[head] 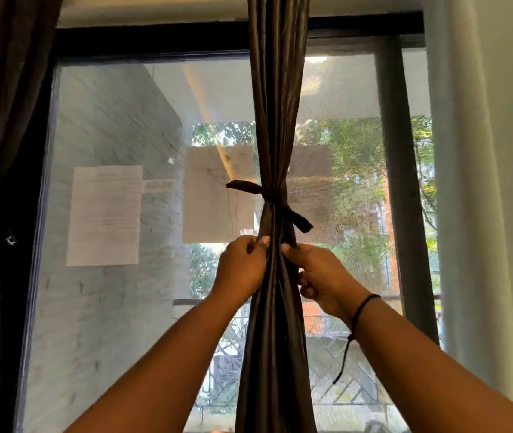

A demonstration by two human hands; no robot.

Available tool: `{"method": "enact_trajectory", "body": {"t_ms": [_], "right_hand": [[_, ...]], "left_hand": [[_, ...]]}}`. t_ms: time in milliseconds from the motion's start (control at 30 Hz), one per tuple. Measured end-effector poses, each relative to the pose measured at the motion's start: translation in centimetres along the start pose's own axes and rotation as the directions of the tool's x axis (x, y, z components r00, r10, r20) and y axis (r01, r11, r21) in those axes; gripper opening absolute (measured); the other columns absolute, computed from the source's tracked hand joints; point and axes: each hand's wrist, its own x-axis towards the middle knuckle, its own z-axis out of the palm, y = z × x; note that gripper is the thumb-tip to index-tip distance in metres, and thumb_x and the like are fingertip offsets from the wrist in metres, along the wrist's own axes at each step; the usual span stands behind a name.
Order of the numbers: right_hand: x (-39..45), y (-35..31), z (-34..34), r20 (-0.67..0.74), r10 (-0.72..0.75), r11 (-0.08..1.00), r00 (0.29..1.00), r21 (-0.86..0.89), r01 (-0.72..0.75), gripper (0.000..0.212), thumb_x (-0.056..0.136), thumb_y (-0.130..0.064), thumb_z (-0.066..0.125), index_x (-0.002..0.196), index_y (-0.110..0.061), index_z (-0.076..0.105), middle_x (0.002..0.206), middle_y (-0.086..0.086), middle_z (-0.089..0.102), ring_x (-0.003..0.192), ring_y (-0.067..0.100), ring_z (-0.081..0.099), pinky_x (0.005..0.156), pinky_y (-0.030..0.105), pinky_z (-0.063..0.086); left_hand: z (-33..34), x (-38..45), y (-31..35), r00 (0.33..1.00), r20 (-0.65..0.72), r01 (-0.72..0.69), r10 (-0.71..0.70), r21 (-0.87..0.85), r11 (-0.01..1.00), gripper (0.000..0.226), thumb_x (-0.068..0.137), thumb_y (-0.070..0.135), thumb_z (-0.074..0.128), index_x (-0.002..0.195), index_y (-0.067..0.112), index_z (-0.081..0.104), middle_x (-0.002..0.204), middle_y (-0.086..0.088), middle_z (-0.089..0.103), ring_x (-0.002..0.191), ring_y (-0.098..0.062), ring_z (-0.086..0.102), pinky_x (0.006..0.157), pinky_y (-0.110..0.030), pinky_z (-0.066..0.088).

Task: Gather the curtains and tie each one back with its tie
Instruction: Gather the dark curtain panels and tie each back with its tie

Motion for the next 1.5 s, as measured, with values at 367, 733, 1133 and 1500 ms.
{"method": "enact_trajectory", "body": {"t_ms": [367,733,1133,1500], "right_hand": [[-1.5,1.4,-0.4,-0.132,-0.552,0.520,0.824,-0.827,0.216,0.032,0.098,-0.031,0.044,0.076,-0.015,0.060,0.068,-0.003,0.050,0.065,0.020,0.048,0.057,0.032,0.035],[-5.0,9.2,-0.8,0.039,-0.148,0.888,0.988,-0.436,0.150,0.025,0.098,-0.041,0.041,0.108,-0.023,0.056,0.092,-0.002,0.067,0.086,0.015,0.065,0.072,0.029,0.052],[-7.3,11.5,-2.7,-0.123,-0.329,0.625,0.936,-0.772,0.118,0.030,0.102,-0.038,0.027,0.087,-0.018,0.045,0.065,-0.002,0.050,0.057,0.016,0.047,0.049,0.030,0.030],[-19.0,19.5,-1.2,-0.154,0.158,0.579,0.975,-0.785,-0.217,0.030,0.095,-0.044,0.043,0.110,-0.017,0.044,0.103,0.009,0.064,0.094,0.033,0.061,0.074,0.037,0.048]], "left_hand": [[-1.2,-1.5,-1.3,0.984,-0.155,-0.035,0.082,0.283,0.959,0.023,0.102,0.021,0.032,0.095,0.015,0.054,0.080,0.000,0.056,0.072,-0.016,0.055,0.054,-0.018,0.034],[2.5,-9.7,-4.2,0.981,-0.147,-0.090,0.123,0.214,0.973,0.020,0.095,0.043,0.045,0.109,0.029,0.051,0.094,0.012,0.062,0.087,-0.010,0.064,0.068,-0.020,0.048],[-0.4,-10.8,-6.4,0.993,-0.120,0.056,-0.012,0.372,0.927,0.027,0.102,0.025,0.035,0.116,0.015,0.056,0.091,0.001,0.061,0.077,-0.019,0.058,0.072,-0.028,0.047],[-1.8,-21.4,-10.2,0.987,0.094,0.092,-0.133,0.355,0.930,0.024,0.096,0.039,0.047,0.110,0.019,0.049,0.093,-0.001,0.062,0.086,-0.028,0.063,0.070,-0.034,0.047]]}}
